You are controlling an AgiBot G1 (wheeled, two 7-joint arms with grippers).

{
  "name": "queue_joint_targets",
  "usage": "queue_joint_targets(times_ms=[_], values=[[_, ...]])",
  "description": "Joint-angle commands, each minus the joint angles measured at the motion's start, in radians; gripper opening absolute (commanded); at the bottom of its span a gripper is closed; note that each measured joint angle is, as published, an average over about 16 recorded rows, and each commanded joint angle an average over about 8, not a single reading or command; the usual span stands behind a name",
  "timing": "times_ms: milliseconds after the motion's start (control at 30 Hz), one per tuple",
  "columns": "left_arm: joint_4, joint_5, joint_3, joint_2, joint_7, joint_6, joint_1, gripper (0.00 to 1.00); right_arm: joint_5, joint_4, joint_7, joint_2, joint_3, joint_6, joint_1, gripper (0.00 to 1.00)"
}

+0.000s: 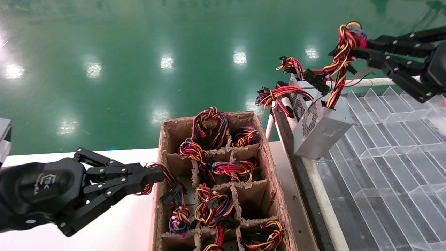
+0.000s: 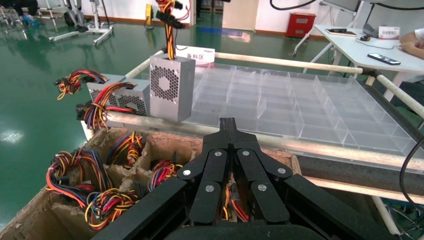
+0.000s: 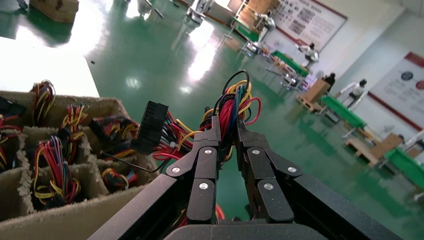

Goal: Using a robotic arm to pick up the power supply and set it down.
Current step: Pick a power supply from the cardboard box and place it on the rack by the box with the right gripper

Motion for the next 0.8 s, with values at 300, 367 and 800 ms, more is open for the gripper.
queue_joint_targets(times_ms=[300,367,800], values=[[0.000,0.000,0.000,0.000,0.000,0.000,0.000,0.00,0.000,-0.137,-0.039,-0.020,-0.007,-0.004,-0.013,0.00],[0.000,0.000,0.000,0.000,0.000,0.000,0.000,0.00,0.000,-0.164,-0.044,-0.024,-0.008,-0.005,-0.015,0.00],[0.000,0.000,0.000,0.000,0.000,0.000,0.000,0.00,0.022,-0.332,-0.091,-0.055,0.002,0.019,-0.031,0.00]])
